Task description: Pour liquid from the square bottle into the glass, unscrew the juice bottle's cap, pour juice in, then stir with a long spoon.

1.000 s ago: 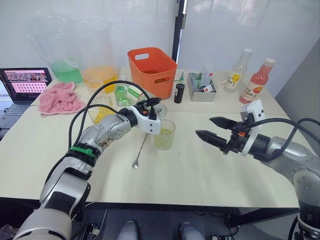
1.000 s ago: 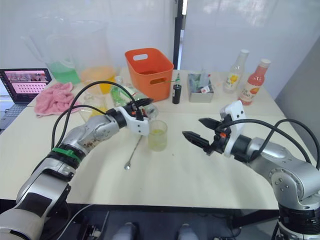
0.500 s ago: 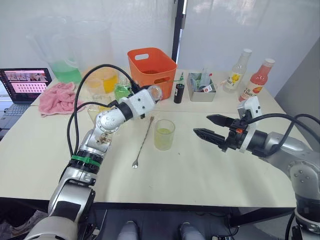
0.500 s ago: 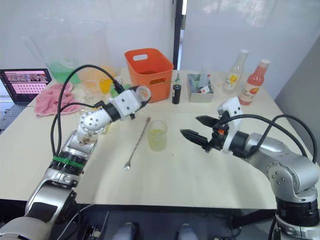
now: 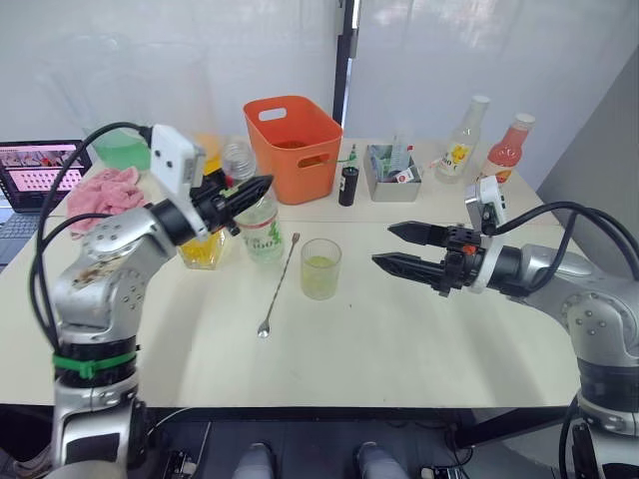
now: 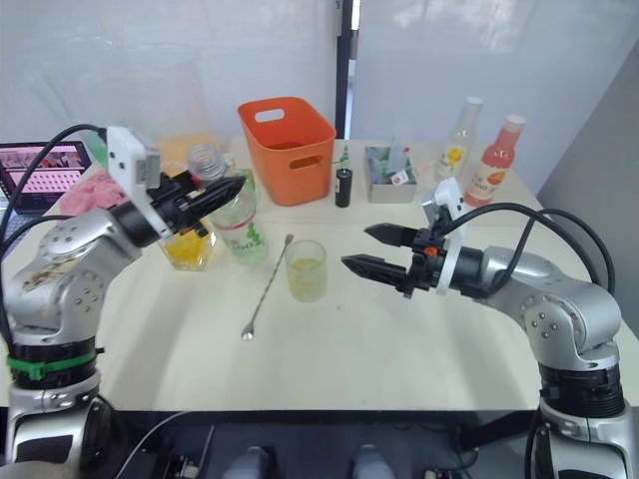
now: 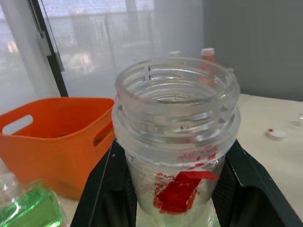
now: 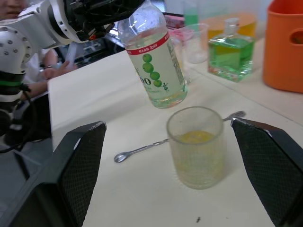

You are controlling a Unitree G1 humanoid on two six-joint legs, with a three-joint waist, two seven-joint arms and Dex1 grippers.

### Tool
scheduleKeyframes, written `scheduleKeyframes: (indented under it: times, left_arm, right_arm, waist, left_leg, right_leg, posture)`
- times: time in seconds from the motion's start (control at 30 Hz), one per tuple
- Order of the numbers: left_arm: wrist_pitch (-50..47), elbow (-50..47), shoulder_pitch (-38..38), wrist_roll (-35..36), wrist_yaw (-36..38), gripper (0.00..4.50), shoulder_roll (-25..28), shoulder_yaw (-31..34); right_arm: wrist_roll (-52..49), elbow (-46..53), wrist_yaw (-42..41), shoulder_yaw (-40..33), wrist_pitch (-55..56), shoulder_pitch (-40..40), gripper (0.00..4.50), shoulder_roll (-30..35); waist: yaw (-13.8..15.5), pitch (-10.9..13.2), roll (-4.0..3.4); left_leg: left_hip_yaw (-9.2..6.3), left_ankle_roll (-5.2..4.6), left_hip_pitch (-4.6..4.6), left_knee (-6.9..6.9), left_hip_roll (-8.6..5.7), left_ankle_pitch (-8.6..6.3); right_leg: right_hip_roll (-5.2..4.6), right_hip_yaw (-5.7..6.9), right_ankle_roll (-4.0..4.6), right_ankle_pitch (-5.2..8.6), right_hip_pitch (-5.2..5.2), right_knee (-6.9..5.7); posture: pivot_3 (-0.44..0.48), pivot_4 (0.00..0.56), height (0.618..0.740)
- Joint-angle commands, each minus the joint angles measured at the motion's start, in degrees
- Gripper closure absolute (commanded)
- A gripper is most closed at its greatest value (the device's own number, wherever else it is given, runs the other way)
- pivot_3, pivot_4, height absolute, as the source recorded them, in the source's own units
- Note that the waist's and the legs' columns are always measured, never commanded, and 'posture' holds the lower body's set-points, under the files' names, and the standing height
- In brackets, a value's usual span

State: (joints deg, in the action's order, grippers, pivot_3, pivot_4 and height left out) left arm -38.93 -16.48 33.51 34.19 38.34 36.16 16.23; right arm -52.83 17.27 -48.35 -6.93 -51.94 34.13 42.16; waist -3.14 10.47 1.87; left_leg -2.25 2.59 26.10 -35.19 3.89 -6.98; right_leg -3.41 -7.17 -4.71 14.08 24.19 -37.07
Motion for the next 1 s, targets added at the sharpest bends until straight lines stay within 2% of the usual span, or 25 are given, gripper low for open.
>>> scheduleKeyframes:
  times: [0.03,0.17,0.23,0.3,0.47,0.57,0.67,0.83,0.93,1.0]
  left_arm:
    - [-4.27,-8.26,-4.28,7.75,-0.33,2.98,2.78,7.98]
    - [-7.50,-13.82,-12.44,12.56,-2.54,2.98,4.88,15.06]
    - [-7.23,-14.96,-15.71,12.41,-4.03,2.98,5.45,17.99]
    - [-6.24,-15.82,-19.56,11.27,-5.00,2.98,6.02,20.93]
    - [-2.15,-13.41,-29.68,6.83,-7.67,2.98,5.36,31.15]
    - [-0.14,-11.15,-31.80,5.12,-8.47,2.98,5.55,32.75]
    - [1.53,-6.14,-30.88,3.52,-10.16,2.98,6.05,33.21]
    - [2.90,4.31,-23.01,0.54,-12.65,2.98,8.50,28.20]
    - [3.53,6.69,-20.48,0.53,-12.35,2.98,8.88,26.87]
    - [6.81,15.67,-12.88,-3.77,-11.90,2.98,11.59,21.13]
  right_arm:
    - [-1.34,-0.06,-6.39,1.12,0.28,2.74,0.04,1.33]
    - [-1.18,-0.18,-11.68,3.40,1.38,4.73,0.04,0.75]
    - [-0.28,-1.17,-13.31,4.27,2.12,5.54,0.04,0.30]
    - [0.80,-2.37,-15.31,5.00,3.13,6.03,0.04,0.11]
    - [5.78,-4.71,-21.07,6.64,9.48,5.40,0.04,0.61]
    - [7.72,-4.32,-22.94,7.10,11.71,4.20,0.04,0.68]
    - [8.43,-3.16,-22.87,5.94,13.29,2.22,0.04,0.78]
    - [9.35,-0.89,-20.92,4.75,14.14,-0.73,0.04,1.22]
    - [9.46,-0.45,-20.44,4.66,14.11,-1.12,0.04,1.21]
    - [9.10,1.77,-19.19,4.19,13.78,-2.38,0.04,1.27]
  waist:
    - [-0.02,0.00,0.00]
    - [0.07,0.01,0.02]
    - [0.15,0.01,0.02]
    - [0.25,0.00,0.03]
    - [0.39,0.00,0.04]
    - [0.64,-0.01,0.07]
    - [1.06,-0.06,0.15]
    - [1.11,-0.09,0.25]
    - [0.87,-0.10,0.32]
    - [0.92,-0.10,0.34]
  left_leg:
    - [0.00,0.00,0.00,0.00,0.00,0.00]
    - [0.00,0.00,0.00,-0.01,0.01,0.00]
    - [0.00,0.00,0.00,-0.01,0.02,0.00]
    - [0.01,0.00,-0.01,-0.01,0.02,0.00]
    - [0.04,0.01,-0.03,0.02,0.06,-0.01]
    - [0.04,0.02,-0.05,0.03,0.06,-0.01]
    - [0.05,0.03,-0.04,0.02,0.05,-0.02]
    - [0.06,0.03,-0.04,0.03,0.06,-0.02]
    - [0.07,0.04,-0.04,0.04,0.06,-0.01]
    - [0.07,0.04,-0.06,0.10,0.06,-0.01]
  right_leg:
    - [0.00,0.01,-0.01,0.01,0.00,0.00]
    - [0.00,0.01,0.01,0.04,-0.02,0.04]
    - [0.00,0.04,0.03,0.09,-0.01,0.05]
    - [0.00,0.03,-0.15,0.22,-0.01,0.05]
    - [0.00,0.08,0.01,0.25,0.04,0.05]
    - [0.00,0.08,0.00,0.30,0.05,0.05]
    - [-0.02,0.08,0.38,0.57,0.02,0.07]
    - [-0.02,0.12,0.37,0.57,0.07,0.04]
    - [-0.02,0.11,0.35,0.55,0.06,0.05]
    - [-0.02,0.11,0.29,0.44,0.06,0.04]
  posture:
    - [0.000,0.150,0.725]
    - [0.000,0.150,0.725]
    - [0.000,0.150,0.725]
    - [0.000,0.150,0.725]
    - [0.000,0.150,0.725]
    - [0.000,0.150,0.725]
    - [0.000,0.150,0.725]
    - [0.000,0.150,0.725]
    - [0.000,0.150,0.725]
    - [0.000,0.150,0.725]
